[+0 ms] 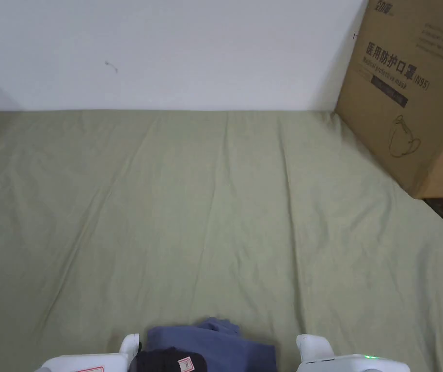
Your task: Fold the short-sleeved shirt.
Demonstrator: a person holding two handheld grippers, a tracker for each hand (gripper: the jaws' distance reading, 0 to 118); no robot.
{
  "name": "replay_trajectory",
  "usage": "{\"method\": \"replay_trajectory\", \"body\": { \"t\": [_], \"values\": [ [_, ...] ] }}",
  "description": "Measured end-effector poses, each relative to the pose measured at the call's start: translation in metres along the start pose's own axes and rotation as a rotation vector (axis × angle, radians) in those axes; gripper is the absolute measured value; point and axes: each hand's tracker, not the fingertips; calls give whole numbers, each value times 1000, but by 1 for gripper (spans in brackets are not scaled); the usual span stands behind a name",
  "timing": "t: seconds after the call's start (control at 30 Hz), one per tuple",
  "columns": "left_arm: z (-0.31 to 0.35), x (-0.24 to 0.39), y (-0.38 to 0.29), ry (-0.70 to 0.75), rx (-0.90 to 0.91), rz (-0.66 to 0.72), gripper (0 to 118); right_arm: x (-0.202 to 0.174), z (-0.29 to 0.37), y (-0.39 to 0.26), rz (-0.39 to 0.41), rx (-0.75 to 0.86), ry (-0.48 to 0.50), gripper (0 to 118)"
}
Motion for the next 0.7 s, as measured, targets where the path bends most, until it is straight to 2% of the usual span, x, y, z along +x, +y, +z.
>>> {"method": "replay_trajectory", "body": {
  "t": [0.03,0.07,0.1,0.13,0.17,0.2,0.23,0.3,0.37,0.53,0.7],
  "values": [
    [2,0,-1,1,0,-1,117,0,0,0,-3,-1,2,0],
    [6,2,0,28,8,-15,110,0,0,0,-4,-1,3,0],
    [10,3,-2,116,26,-53,80,0,0,1,-4,-1,3,0],
    [13,4,-4,212,43,-87,37,0,0,1,-3,-1,3,0],
    [14,1,-6,389,58,-135,23,0,0,0,-2,0,2,0],
    [15,0,-12,355,56,-109,23,0,0,0,-9,3,40,0],
    [17,4,-15,218,92,-70,23,-2,0,0,-8,4,18,0],
    [9,18,-20,339,92,-161,22,-10,4,0,-3,9,-27,0],
    [8,31,-23,374,103,-199,22,-25,10,2,-2,21,-75,0],
    [36,73,-35,425,114,-326,22,-75,40,13,20,142,-66,0],
    [124,93,-33,534,211,-340,22,-165,30,26,126,271,-265,0]
  ]
}}
